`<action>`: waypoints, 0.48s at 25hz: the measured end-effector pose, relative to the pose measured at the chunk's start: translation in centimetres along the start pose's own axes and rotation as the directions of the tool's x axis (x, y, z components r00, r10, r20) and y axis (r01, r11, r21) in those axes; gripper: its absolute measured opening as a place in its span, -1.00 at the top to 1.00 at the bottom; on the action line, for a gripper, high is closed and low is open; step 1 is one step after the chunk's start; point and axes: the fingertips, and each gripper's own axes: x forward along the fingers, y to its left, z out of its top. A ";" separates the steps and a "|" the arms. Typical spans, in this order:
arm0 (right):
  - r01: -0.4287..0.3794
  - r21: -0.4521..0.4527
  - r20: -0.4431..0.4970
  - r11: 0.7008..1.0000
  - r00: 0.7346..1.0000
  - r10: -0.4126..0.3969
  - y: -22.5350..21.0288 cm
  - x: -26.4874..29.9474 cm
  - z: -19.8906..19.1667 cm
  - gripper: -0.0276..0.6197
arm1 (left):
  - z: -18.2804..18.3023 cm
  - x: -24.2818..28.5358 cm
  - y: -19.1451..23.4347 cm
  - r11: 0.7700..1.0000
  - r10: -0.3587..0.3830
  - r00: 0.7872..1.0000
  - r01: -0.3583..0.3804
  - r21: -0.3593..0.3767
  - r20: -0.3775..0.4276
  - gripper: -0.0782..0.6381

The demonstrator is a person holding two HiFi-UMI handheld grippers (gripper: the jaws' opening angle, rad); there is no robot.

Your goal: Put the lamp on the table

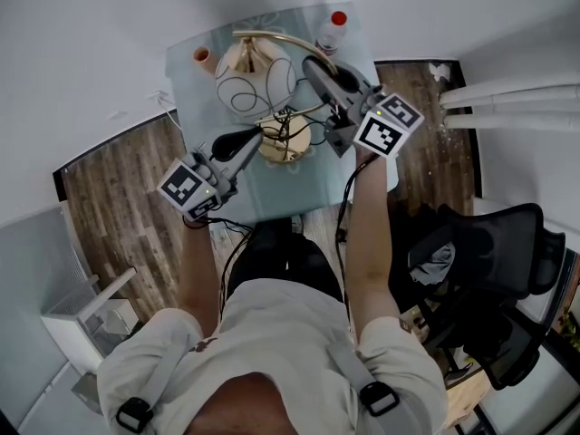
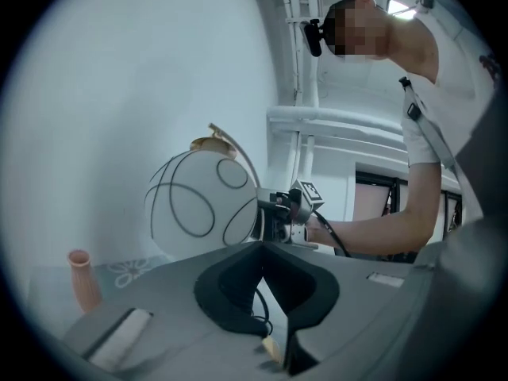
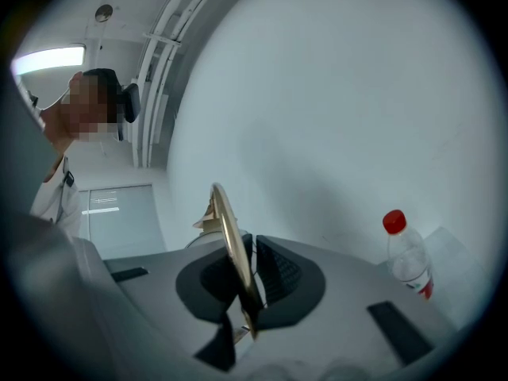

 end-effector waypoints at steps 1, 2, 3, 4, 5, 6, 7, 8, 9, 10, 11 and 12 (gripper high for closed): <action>0.000 0.001 -0.003 1.000 1.000 0.000 0.1 -0.1 -0.1 0.85 | 0.7 0.0 -0.5 1.000 -0.004 1.000 0.004 0.008 0.003 0.78; -0.001 0.002 -0.006 1.000 1.000 0.001 0.3 -0.2 -0.1 0.83 | 1.4 0.0 -1.0 1.000 -0.007 1.000 0.006 0.017 0.009 0.78; -0.003 0.002 -0.010 1.000 1.000 0.003 0.4 -0.3 -0.2 0.82 | 2.1 0.0 -1.4 1.000 -0.008 1.000 0.008 0.027 0.017 0.78; -0.006 0.001 -0.013 1.000 1.000 0.006 0.5 -0.4 -0.3 0.82 | 2.8 0.1 -1.6 0.999 -0.009 1.000 0.008 0.037 0.025 0.78; -0.010 0.000 -0.017 1.000 1.000 0.010 0.7 -0.4 -0.4 0.81 | 3.3 0.1 -1.8 0.999 -0.010 0.999 0.008 0.047 0.031 0.78; -0.013 -0.001 -0.021 1.000 1.000 0.013 0.8 -0.4 -0.5 0.80 | 3.7 0.1 -1.9 0.999 -0.010 0.999 0.008 0.054 0.037 0.78; -0.017 -0.002 -0.024 1.000 1.000 0.017 1.0 -0.4 -0.6 0.80 | 4.0 0.1 -2.0 0.998 -0.007 0.999 0.005 0.056 0.041 0.78; -0.019 -0.003 -0.027 1.000 0.999 0.019 1.1 -0.4 -0.6 0.80 | 4.2 0.1 -2.0 0.999 -0.001 0.999 -0.002 0.053 0.043 0.78; -0.022 -0.004 -0.029 1.000 0.999 0.022 1.3 -0.5 -0.8 0.77 | 4.3 0.1 -2.0 0.999 0.008 0.999 -0.010 0.048 0.040 0.78; -0.024 -0.006 -0.031 1.000 0.999 0.024 1.5 -0.6 -0.9 0.77 | 4.3 0.0 -2.0 0.999 0.020 0.999 -0.021 0.042 0.033 0.78; -0.026 -0.007 -0.033 1.000 0.999 0.026 1.7 -0.7 -1.0 0.76 | 4.2 -0.1 -2.0 0.999 0.031 0.999 -0.031 0.038 0.022 0.78; -0.027 -0.008 -0.036 1.000 0.999 0.027 1.9 -0.9 -1.1 0.75 | 4.2 -0.2 -2.1 0.998 0.040 0.999 -0.040 0.039 0.012 0.78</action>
